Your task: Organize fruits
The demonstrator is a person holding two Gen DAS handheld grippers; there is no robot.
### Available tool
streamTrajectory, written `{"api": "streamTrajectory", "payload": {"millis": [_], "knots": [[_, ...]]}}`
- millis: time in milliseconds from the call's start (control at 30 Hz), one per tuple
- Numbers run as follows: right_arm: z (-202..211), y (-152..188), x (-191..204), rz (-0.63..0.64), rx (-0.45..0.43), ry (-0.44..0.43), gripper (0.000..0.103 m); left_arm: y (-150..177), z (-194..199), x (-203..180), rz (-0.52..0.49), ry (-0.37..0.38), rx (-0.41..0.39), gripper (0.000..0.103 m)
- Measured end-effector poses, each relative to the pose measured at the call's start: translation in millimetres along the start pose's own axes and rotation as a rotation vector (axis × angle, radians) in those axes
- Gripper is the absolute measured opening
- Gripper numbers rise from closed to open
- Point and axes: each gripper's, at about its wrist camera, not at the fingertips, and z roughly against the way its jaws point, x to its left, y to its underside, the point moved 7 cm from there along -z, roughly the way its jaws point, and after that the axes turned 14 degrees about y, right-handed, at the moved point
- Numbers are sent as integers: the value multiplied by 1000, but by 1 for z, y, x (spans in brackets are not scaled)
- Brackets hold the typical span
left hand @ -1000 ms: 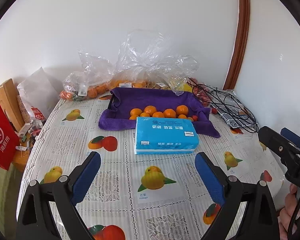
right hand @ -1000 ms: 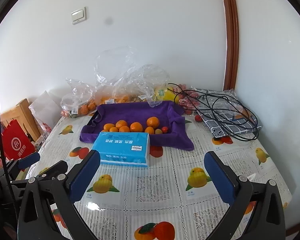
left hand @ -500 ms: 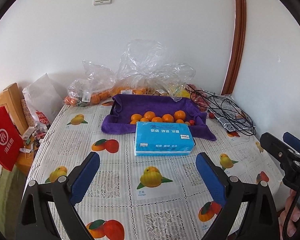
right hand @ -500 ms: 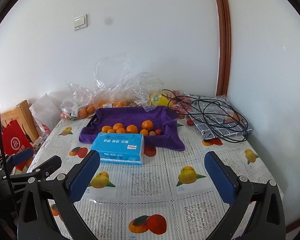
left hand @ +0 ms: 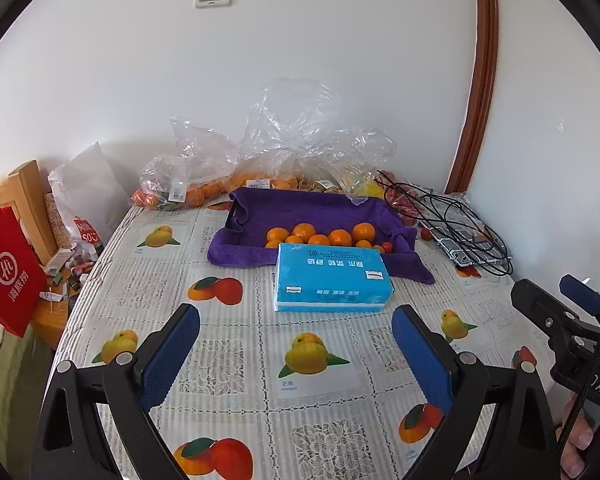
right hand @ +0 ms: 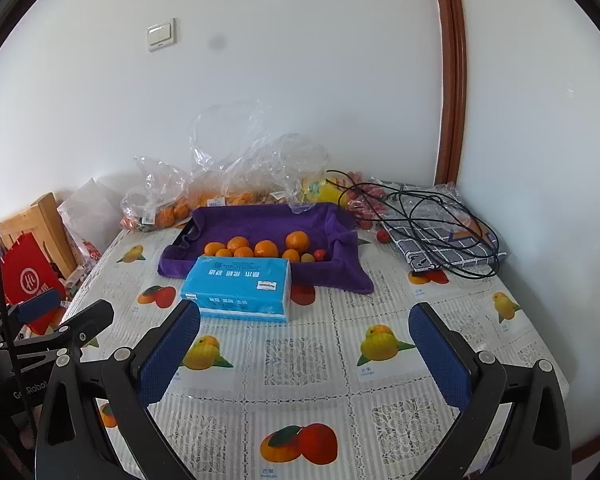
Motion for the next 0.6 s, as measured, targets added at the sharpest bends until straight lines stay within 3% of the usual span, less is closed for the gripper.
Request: {"api": "streamTrajectory", "payload": {"millis": [600], "knots": [[-3, 3, 2, 2, 12, 3, 103, 2, 1, 1, 13, -1, 4, 97]]}}
